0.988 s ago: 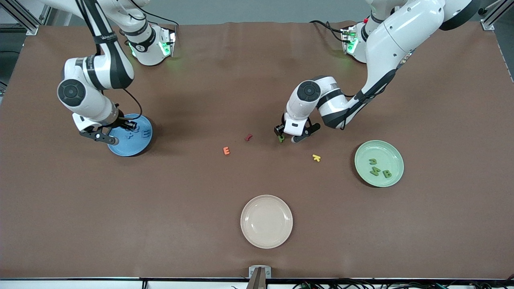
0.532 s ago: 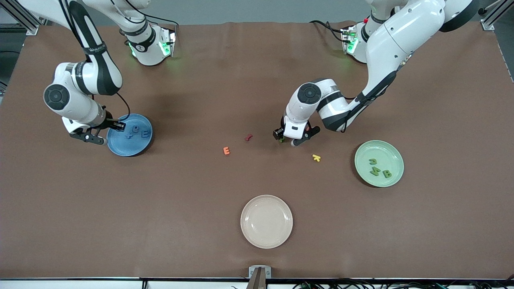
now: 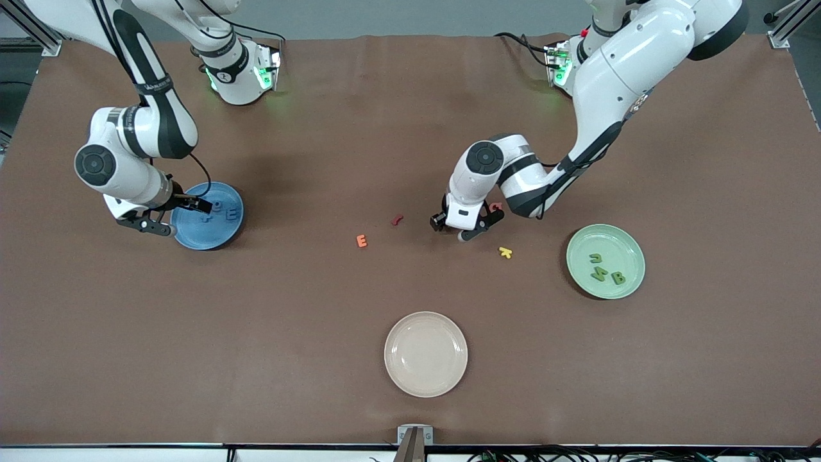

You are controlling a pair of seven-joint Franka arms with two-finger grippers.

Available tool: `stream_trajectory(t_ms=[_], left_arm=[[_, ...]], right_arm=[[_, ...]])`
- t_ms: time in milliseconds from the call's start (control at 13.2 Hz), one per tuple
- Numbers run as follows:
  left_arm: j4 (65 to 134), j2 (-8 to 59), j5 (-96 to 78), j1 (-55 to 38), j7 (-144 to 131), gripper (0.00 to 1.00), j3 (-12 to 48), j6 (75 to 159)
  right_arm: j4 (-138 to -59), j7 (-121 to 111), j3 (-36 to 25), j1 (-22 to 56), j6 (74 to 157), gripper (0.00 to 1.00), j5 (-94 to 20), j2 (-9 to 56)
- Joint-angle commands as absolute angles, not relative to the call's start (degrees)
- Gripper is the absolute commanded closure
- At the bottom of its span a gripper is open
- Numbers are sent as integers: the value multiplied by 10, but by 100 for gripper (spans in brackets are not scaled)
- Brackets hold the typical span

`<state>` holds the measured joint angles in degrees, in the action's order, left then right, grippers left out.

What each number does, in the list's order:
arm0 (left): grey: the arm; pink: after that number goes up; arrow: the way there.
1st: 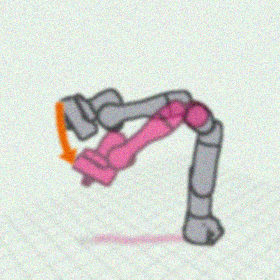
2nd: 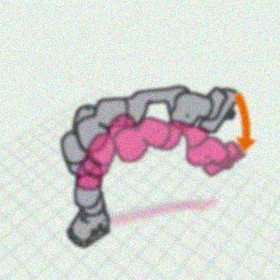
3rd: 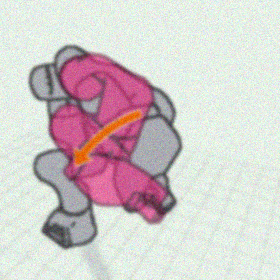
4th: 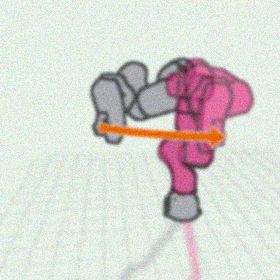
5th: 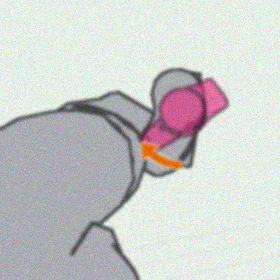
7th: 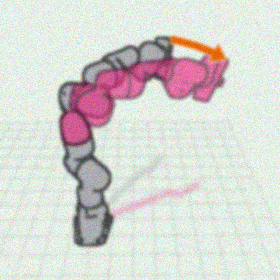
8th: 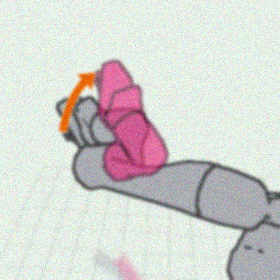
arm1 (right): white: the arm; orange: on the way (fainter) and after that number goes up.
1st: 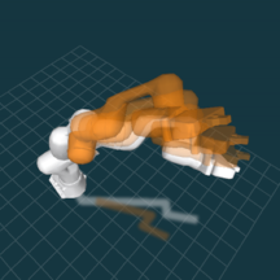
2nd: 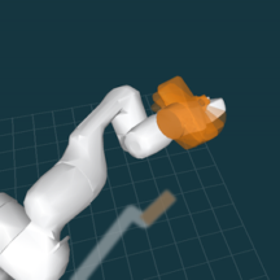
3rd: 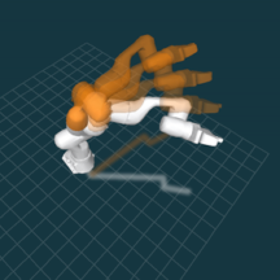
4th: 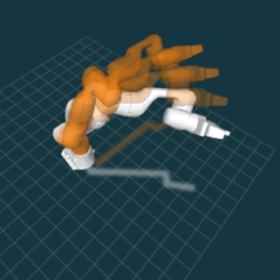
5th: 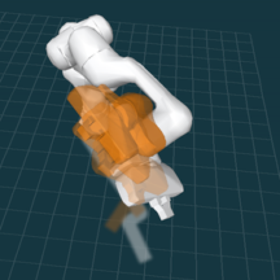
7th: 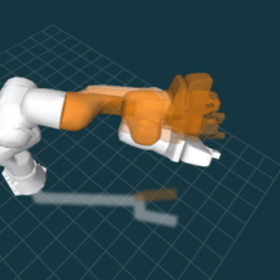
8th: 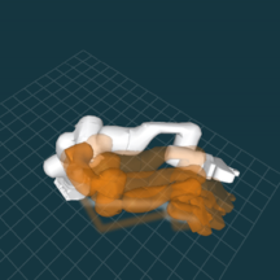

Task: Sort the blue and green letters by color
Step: 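Place the c on the blue plate while the left gripper grasps the d, then place the green d on the green plate while the right gripper retracts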

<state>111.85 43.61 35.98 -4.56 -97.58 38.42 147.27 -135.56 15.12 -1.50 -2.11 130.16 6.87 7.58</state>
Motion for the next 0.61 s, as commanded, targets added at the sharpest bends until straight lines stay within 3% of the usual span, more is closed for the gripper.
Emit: stream_trajectory(t_ms=[0,76,228,304,532], left_arm=[[1110,444,377,-57,-991,36,372,1476],[1110,443,377,-57,-991,49,372,1474],[1110,434,377,-51,-991,94,372,1466],[1108,424,377,-45,-988,100,373,1455],[1108,374,377,-26,-981,100,374,1427]], right_arm=[[-1266,150,-9,0,1183,0,72,68],[-1233,149,-9,8,1143,0,71,68],[-1173,149,-9,26,1079,0,69,68],[-1139,149,-9,32,1046,0,69,68],[-1034,72,-10,45,962,0,69,71]])
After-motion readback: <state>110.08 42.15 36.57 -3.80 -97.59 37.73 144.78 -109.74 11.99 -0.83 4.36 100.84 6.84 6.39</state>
